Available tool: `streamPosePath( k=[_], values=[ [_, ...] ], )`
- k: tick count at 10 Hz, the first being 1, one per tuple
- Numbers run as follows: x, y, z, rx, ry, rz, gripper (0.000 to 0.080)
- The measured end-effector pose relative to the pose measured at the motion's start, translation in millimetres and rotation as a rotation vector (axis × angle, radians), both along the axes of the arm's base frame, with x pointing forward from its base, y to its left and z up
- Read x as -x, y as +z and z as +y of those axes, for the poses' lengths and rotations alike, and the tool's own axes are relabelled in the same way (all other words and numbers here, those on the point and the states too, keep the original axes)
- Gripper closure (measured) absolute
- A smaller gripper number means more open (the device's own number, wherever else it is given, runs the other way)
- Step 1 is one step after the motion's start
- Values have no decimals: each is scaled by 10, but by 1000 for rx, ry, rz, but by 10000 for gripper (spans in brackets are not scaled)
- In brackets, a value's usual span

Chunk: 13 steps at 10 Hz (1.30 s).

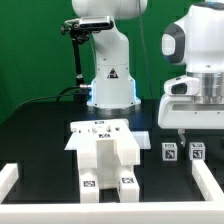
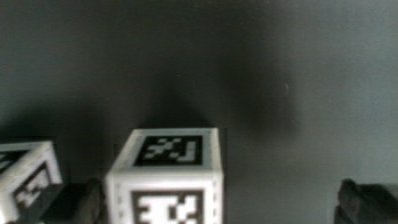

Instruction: Assemble chair

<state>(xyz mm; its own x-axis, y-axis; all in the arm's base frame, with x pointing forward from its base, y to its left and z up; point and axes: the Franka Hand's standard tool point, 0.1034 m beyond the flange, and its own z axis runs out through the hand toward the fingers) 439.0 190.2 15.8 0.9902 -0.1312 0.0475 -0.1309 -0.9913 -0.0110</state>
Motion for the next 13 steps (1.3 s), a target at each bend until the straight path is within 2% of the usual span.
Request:
streamPosePath(
  k=[2,3,4,5,11,12,13],
  values=[
    [7,-26,-2,1,2,0,150],
    [8,-28,-2,1,2,0,260],
    [9,-28,-3,2,3,0,438],
    [9,-28,-2,1,3,0,515],
    [9,-28,-3,1,3,0,515],
    [-7,0,-11,0,5,-2,515],
    [-21,150,-95,7,32,30,515]
  ],
)
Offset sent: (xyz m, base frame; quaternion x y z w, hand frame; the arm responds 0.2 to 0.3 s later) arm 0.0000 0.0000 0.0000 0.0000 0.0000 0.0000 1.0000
